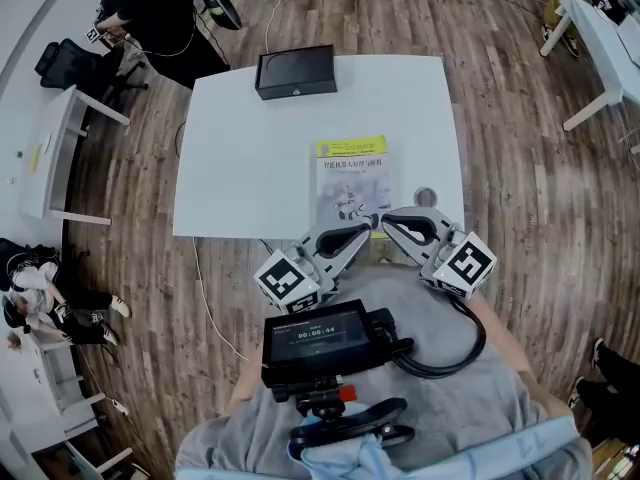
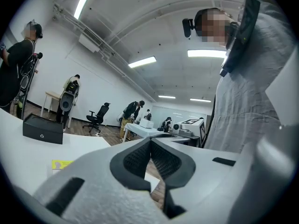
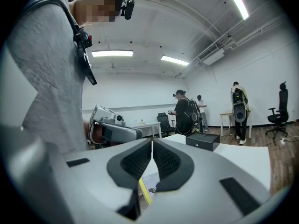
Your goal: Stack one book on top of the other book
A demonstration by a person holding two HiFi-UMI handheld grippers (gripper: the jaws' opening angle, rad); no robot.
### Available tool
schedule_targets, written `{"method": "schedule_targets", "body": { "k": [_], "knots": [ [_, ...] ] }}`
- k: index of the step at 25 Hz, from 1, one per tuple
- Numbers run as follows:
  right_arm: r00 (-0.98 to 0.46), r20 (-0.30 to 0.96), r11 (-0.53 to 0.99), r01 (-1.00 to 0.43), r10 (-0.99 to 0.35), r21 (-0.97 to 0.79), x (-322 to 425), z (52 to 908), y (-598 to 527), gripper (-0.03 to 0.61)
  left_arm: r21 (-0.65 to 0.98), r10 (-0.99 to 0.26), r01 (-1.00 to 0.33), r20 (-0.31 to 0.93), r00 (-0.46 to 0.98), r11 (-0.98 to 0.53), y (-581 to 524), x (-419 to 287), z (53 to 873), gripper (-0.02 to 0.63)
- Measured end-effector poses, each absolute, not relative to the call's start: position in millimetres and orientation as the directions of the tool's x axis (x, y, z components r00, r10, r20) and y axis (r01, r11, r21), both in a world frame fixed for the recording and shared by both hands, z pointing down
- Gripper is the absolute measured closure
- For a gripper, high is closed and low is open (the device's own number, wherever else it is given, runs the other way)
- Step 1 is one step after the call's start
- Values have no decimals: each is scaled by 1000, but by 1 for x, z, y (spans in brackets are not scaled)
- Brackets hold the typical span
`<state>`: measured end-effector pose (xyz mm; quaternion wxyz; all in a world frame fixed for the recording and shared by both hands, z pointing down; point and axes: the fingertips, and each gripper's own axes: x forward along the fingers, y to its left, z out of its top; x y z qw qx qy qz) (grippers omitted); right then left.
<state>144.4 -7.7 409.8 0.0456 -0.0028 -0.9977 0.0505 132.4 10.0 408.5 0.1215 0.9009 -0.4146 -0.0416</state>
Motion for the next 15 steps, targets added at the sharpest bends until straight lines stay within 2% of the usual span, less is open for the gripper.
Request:
{"method": "schedule_targets", "body": {
  "k": [15],
  "knots": [
    [-996,66,991,-61,-54,-120,165,407,-19,548,254,-694,-686,69,716,-682,0,161,407,595]
  ]
}}
